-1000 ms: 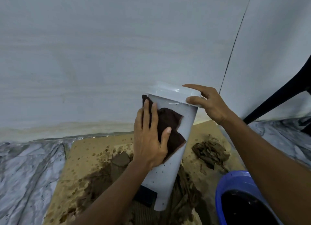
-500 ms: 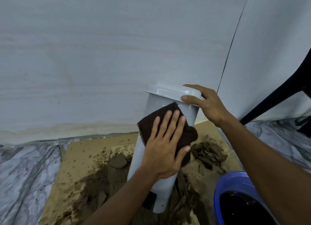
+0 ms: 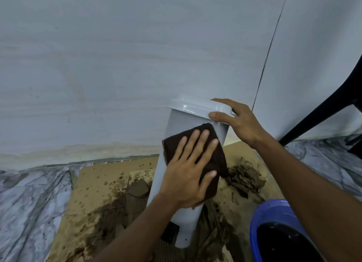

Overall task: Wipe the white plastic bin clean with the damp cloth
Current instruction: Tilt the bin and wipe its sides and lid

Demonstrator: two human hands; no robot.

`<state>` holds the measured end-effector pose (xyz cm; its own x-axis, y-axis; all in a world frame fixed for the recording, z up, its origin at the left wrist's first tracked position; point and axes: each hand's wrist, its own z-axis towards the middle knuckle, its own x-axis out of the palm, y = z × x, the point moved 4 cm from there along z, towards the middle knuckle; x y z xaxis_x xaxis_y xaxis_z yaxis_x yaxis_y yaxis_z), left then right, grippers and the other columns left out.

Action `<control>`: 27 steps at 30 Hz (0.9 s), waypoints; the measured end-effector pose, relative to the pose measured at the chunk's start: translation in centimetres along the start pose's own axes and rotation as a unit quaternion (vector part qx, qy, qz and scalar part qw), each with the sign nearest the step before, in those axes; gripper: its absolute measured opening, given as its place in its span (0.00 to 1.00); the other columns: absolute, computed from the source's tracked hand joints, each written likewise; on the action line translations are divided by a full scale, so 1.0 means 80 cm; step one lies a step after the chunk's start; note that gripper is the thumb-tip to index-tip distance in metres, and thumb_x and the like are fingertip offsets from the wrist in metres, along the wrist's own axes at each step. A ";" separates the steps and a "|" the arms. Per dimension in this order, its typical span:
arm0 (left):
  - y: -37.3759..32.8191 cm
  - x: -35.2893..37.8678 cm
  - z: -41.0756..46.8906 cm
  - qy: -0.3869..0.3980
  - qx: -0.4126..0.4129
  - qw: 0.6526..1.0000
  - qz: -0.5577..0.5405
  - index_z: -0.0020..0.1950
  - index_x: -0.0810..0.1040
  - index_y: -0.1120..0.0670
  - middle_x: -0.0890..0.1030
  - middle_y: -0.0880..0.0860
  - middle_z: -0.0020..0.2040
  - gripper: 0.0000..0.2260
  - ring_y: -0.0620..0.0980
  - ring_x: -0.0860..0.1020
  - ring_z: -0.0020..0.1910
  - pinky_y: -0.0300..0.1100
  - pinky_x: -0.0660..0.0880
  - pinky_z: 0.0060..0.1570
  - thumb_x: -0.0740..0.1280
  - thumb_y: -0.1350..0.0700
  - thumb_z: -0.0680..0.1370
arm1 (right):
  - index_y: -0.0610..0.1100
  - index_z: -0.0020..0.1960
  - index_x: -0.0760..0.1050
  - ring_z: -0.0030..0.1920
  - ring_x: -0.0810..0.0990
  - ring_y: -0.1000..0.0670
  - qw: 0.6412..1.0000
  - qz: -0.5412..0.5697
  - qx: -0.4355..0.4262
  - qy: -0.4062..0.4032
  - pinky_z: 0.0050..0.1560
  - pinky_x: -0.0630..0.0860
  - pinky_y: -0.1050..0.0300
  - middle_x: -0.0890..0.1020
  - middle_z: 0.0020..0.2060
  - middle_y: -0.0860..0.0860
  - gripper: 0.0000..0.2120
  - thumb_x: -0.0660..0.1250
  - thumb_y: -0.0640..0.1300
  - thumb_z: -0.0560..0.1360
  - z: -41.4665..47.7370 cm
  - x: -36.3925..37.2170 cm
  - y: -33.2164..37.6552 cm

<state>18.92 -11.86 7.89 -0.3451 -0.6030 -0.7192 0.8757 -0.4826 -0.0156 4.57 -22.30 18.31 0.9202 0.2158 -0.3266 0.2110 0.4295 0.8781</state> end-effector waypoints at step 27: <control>-0.022 0.019 -0.057 -0.045 -0.295 0.954 -0.034 0.83 0.45 0.57 0.43 0.56 0.84 0.34 0.57 0.44 0.83 0.58 0.44 0.80 0.51 0.40 0.84 | 0.52 0.60 0.79 0.54 0.80 0.57 0.999 -0.011 -0.003 -0.034 0.47 0.74 0.69 0.82 0.56 0.57 0.18 0.74 0.52 0.71 0.005 0.008 -0.011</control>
<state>18.37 -9.04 3.66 -0.4123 -0.6479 -0.6405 0.8786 -0.0968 -0.4677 5.08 -22.86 17.50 0.9356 0.1456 -0.3218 0.2305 0.4385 0.8687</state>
